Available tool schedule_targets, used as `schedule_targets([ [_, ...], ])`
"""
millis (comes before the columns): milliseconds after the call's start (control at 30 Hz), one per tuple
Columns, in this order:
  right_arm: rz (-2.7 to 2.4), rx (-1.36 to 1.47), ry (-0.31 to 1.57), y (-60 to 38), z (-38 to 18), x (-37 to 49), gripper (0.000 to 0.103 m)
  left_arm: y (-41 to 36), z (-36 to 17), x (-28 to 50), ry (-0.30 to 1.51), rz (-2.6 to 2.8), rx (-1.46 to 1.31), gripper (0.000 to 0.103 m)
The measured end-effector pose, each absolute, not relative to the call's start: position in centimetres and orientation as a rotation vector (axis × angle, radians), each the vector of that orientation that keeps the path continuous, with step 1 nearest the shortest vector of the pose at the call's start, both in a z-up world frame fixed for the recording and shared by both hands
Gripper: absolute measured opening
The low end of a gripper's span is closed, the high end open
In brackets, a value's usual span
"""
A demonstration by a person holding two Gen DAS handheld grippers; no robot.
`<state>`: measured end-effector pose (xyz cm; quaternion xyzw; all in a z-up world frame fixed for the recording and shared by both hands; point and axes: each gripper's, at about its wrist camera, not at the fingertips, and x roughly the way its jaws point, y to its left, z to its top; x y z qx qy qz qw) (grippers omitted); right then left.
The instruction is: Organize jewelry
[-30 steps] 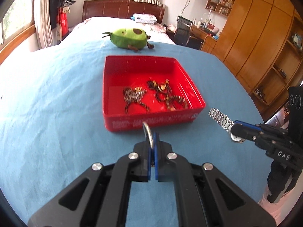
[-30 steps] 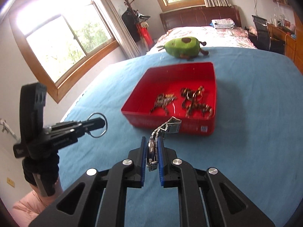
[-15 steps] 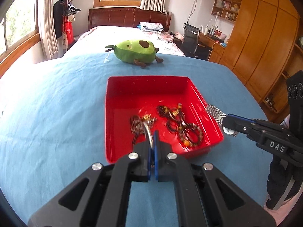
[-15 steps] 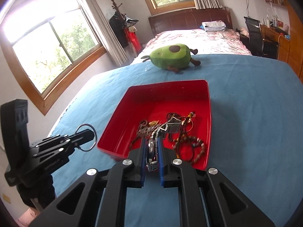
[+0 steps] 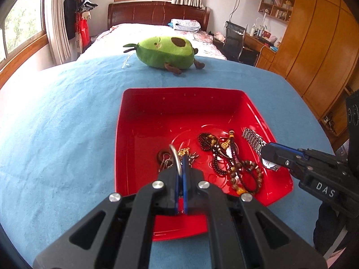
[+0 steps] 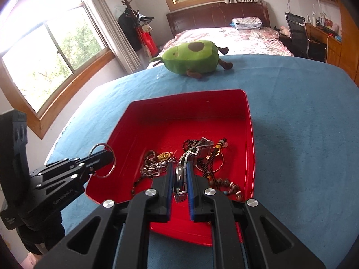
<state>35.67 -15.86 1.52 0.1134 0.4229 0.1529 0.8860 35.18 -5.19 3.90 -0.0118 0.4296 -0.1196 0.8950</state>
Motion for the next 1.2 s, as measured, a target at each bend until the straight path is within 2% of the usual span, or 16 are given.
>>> schedule_targets([
  [233, 0.283, 0.194, 0.922, -15.0, -0.2, 36.5, 0.011, -4.8, 1.6, 37.0, 0.955, -0.245, -0.045, 0.001],
  [367, 0.292, 0.195, 0.944, -14.8, -0.8, 36.7, 0.011, -4.6, 0.8, 37.5, 0.983, -0.254, -0.056, 0.005],
  [433, 0.293, 0.191, 0.946, -14.8, -0.9, 36.7, 0.014, -4.7, 0.6, 37.6, 0.986, -0.247, -0.048, 0.005],
  [567, 0.292, 0.196, 0.926, -15.1, -0.5, 36.5, 0.022, -4.7, 0.4, 37.7, 0.992, -0.246, -0.051, 0.031],
  [767, 0.295, 0.212, 0.912, -15.6, 0.1, 35.8, 0.022, -4.7, 1.6, 36.5, 0.963, -0.263, -0.054, 0.032],
  [900, 0.290, 0.215, 0.885, -16.0, 1.0, 34.8, 0.024, -4.3, 3.0, 35.3, 0.926, -0.262, -0.056, 0.046],
  [967, 0.285, 0.214, 0.869, -16.2, 1.6, 34.2, 0.030, -4.2, 3.8, 34.6, 0.902, -0.255, -0.046, 0.048],
  [1000, 0.282, 0.211, 0.861, -16.3, 1.9, 33.8, 0.032, -4.1, 4.1, 34.1, 0.891, -0.253, -0.041, 0.053],
  [1100, 0.275, 0.205, 0.834, -16.4, 2.7, 32.6, 0.047, -3.6, 5.1, 32.8, 0.858, -0.239, -0.043, 0.066],
  [1200, 0.270, 0.193, 0.819, -16.5, 3.3, 31.3, 0.066, -3.2, 5.8, 31.5, 0.838, -0.238, -0.047, 0.074],
])
